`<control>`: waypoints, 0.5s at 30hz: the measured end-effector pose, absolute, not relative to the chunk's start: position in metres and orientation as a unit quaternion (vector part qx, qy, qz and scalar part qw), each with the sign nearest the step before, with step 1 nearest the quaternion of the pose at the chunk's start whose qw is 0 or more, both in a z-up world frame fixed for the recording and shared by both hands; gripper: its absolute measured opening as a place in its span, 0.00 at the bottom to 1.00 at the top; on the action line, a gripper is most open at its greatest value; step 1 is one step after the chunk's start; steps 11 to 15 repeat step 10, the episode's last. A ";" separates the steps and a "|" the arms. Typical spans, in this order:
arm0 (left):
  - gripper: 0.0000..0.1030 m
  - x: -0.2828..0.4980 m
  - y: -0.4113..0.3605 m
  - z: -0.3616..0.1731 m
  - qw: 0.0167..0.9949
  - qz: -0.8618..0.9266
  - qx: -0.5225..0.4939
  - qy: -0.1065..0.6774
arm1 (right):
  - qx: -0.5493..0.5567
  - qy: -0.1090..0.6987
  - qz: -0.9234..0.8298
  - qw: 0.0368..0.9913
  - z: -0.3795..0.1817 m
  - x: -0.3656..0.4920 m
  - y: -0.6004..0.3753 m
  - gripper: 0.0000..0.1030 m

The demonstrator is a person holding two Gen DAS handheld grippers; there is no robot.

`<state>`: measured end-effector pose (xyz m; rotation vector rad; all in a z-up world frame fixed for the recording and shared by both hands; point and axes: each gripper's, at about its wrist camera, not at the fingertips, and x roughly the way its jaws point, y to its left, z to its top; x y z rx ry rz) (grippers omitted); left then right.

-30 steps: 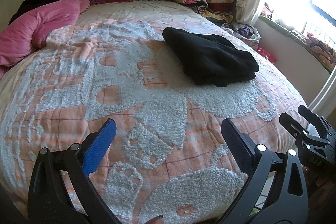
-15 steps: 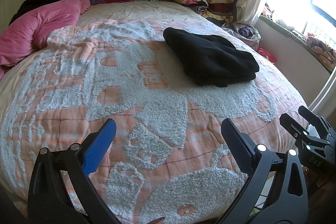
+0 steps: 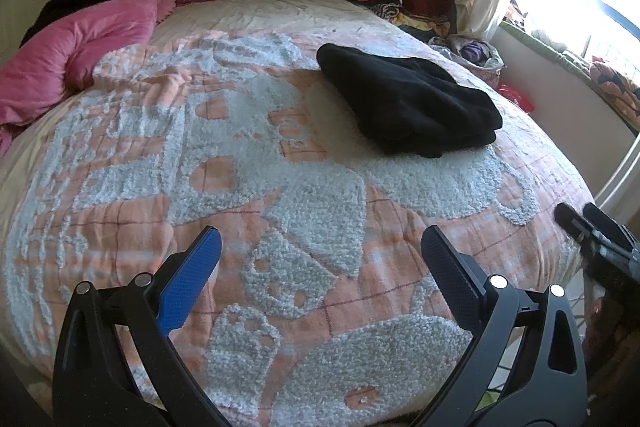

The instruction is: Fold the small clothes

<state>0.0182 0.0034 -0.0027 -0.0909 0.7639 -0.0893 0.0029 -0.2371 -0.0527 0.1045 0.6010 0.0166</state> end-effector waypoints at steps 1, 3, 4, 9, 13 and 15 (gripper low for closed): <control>0.91 0.019 0.009 -0.003 0.925 -0.044 -0.057 0.374 | 0.062 0.296 -0.018 0.953 -0.053 0.004 -0.253 0.96; 0.91 0.023 0.024 -0.002 0.924 -0.029 -0.076 0.375 | 0.076 0.292 -0.062 0.951 -0.054 0.004 -0.282 0.96; 0.91 0.027 0.040 -0.001 0.923 -0.009 -0.091 0.375 | 0.082 0.287 -0.100 0.949 -0.055 0.004 -0.307 0.96; 0.91 0.043 0.160 0.011 0.912 0.103 -0.172 0.357 | 0.135 0.298 -0.295 0.898 -0.068 -0.008 -0.443 0.96; 0.91 0.045 0.194 0.013 0.909 0.151 -0.169 0.350 | 0.137 0.302 -0.340 0.880 -0.072 -0.012 -0.472 0.96; 0.91 0.045 0.194 0.013 0.909 0.151 -0.169 0.350 | 0.137 0.302 -0.340 0.880 -0.072 -0.012 -0.472 0.96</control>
